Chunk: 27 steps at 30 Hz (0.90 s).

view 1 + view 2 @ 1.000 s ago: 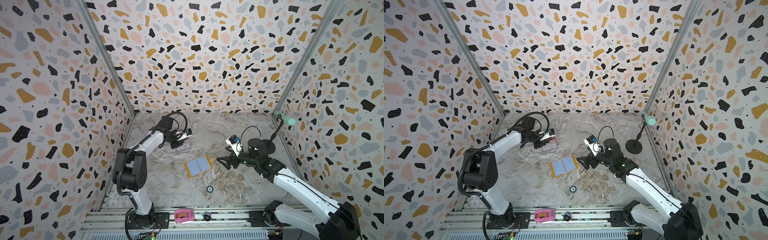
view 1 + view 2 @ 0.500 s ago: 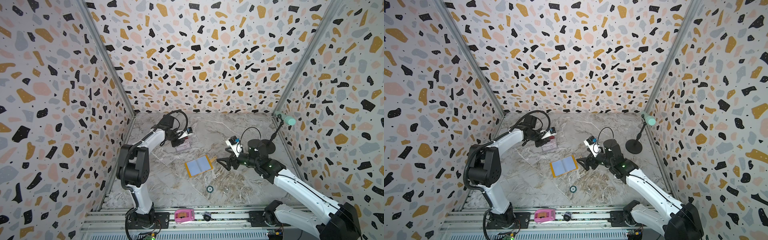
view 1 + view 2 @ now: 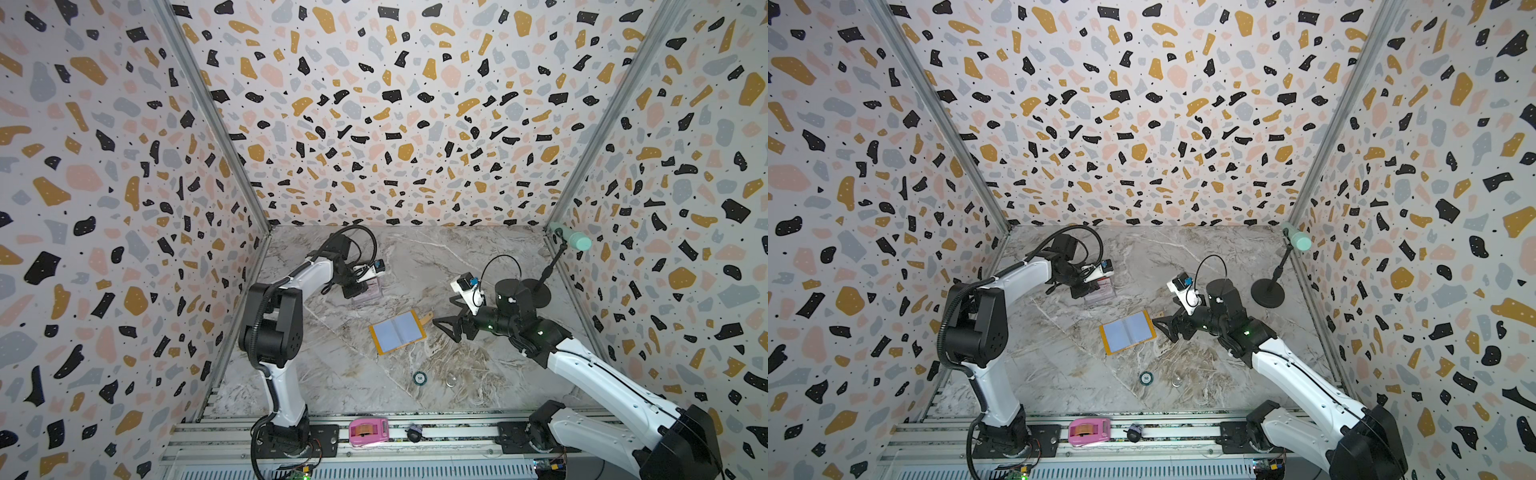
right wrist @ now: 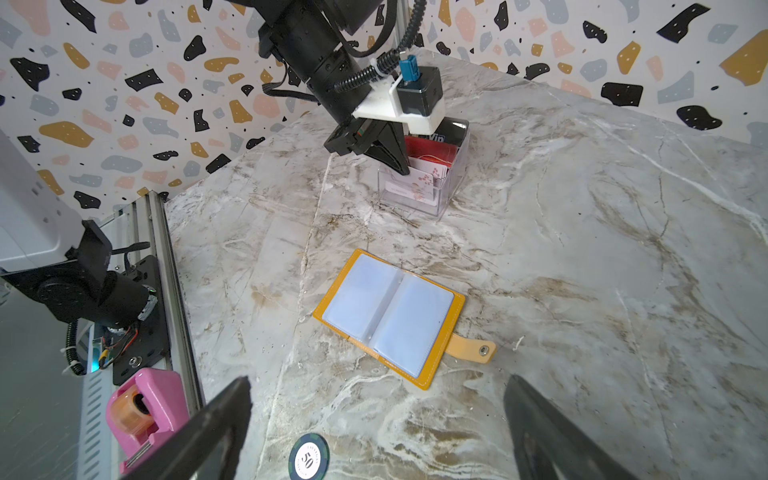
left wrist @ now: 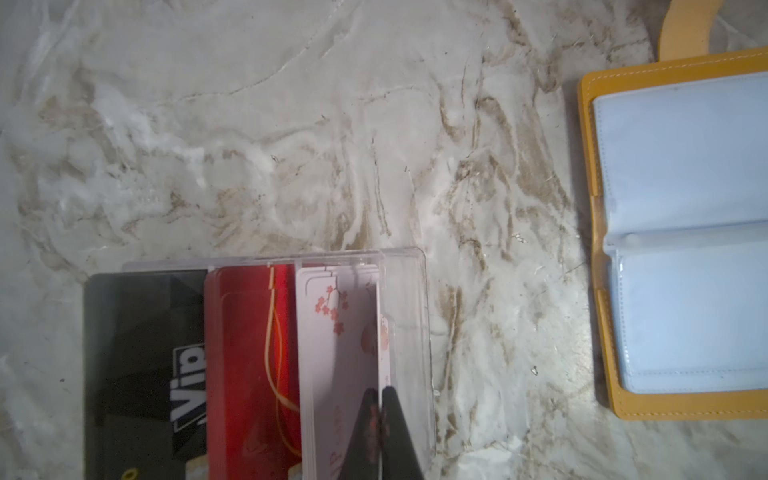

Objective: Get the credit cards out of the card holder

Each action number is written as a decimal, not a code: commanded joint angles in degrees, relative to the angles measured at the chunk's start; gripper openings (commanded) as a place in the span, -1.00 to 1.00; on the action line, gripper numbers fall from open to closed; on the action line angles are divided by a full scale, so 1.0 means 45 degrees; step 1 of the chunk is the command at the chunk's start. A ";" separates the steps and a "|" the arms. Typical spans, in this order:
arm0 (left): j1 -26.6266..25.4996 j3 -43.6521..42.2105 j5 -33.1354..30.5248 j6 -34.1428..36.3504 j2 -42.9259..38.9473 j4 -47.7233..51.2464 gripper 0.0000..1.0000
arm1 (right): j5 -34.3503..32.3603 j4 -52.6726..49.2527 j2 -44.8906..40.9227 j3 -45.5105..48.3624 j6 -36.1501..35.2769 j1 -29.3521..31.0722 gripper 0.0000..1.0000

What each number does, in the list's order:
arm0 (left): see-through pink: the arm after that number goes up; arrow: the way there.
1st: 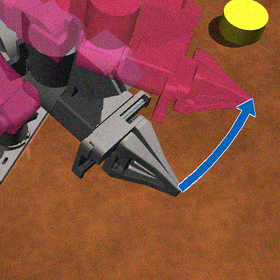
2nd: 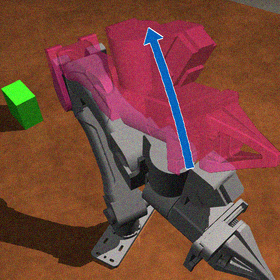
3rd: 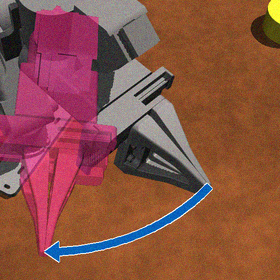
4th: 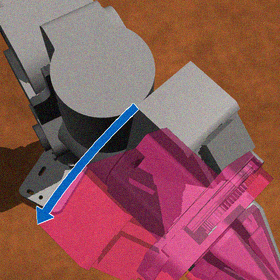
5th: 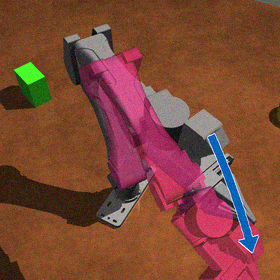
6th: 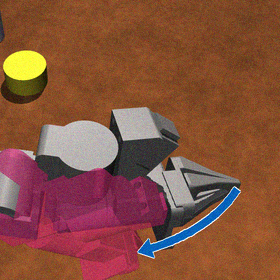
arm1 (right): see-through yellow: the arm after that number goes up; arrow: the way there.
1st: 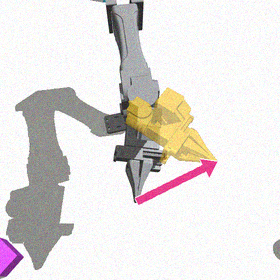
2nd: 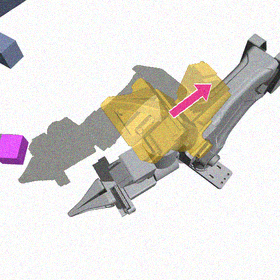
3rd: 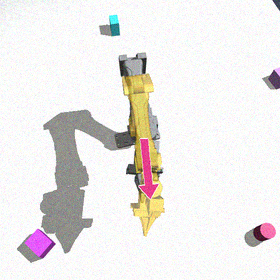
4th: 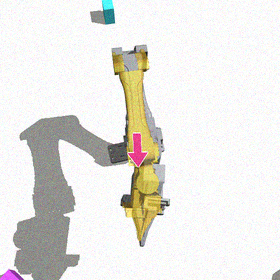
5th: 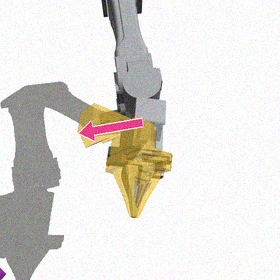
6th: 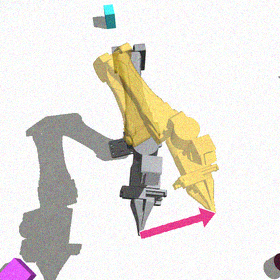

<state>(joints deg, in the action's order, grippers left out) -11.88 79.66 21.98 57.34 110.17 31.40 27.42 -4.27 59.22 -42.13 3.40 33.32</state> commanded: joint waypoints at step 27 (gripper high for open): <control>0.0218 0.0522 0.0438 -0.0786 0.0479 0.0133 -0.85 | -0.0467 0.0298 -0.0616 0.0378 0.0182 0.0077 0.91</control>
<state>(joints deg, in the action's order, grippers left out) -11.29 80.53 23.05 54.57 111.68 31.68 25.89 -3.81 57.04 -40.49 3.84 33.45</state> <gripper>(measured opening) 0.074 0.953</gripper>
